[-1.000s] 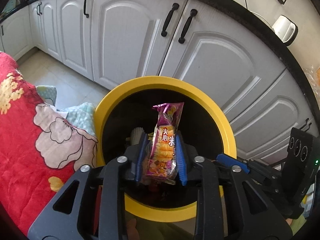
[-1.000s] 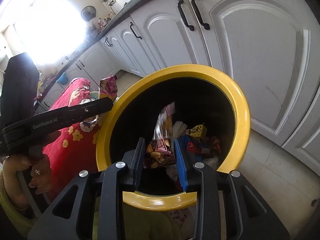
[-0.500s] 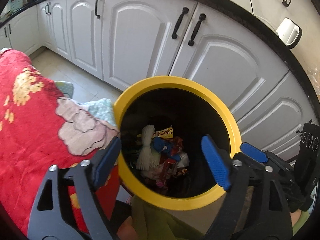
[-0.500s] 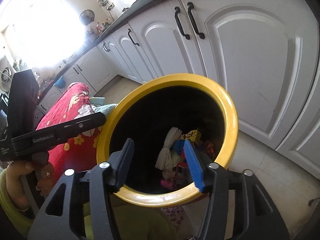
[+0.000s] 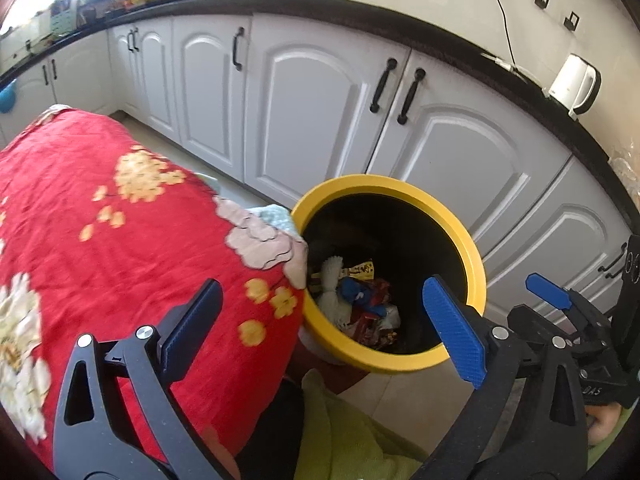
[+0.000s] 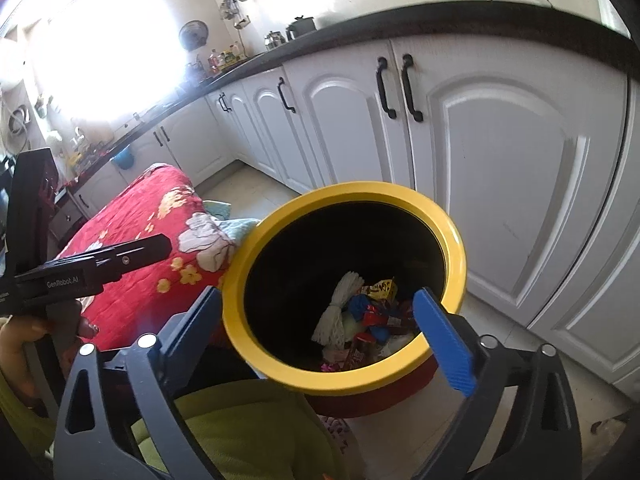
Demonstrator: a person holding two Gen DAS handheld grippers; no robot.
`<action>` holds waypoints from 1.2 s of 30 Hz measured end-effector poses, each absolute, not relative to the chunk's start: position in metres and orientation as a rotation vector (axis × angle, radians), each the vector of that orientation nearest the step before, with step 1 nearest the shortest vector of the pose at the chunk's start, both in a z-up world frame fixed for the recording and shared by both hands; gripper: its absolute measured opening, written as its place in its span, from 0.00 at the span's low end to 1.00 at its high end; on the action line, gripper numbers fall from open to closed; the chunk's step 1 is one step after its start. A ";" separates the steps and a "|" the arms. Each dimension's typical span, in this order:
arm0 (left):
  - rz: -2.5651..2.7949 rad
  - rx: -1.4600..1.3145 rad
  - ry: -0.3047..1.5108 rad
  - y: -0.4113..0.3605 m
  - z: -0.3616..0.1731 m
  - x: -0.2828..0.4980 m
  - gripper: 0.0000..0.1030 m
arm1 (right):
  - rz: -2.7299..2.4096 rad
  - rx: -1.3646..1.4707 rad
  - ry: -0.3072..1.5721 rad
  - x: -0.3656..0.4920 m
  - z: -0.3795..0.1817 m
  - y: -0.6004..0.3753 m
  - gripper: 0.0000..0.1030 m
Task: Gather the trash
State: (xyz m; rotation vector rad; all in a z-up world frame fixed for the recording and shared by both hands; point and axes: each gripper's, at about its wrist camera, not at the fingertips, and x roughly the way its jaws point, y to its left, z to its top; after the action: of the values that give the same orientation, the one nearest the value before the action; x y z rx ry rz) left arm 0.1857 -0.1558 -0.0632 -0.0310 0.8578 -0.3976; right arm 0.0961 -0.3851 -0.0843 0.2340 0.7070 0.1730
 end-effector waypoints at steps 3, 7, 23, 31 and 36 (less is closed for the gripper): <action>-0.376 -0.041 0.835 -0.143 -0.055 0.174 0.89 | 0.175 0.202 0.692 0.087 -0.076 -0.375 0.94; -0.354 -0.044 0.803 -0.126 -0.047 0.152 0.89 | 0.172 0.167 0.671 0.073 -0.068 -0.361 0.94; -0.211 -0.010 0.555 -0.082 -0.029 0.056 0.89 | 0.159 0.056 0.359 -0.011 -0.043 -0.305 0.94; -0.217 -0.021 0.474 -0.076 -0.025 0.034 0.89 | 0.108 0.035 0.276 -0.024 -0.038 -0.299 0.94; -0.224 -0.033 0.458 -0.074 -0.024 0.031 0.89 | 0.092 0.043 0.277 -0.022 -0.040 -0.300 0.94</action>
State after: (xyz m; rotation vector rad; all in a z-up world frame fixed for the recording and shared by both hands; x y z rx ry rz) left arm 0.0312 -0.0743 -0.0238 -0.0333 0.4576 -0.2242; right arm -0.0222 -0.2997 -0.0403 0.0432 0.2772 0.0919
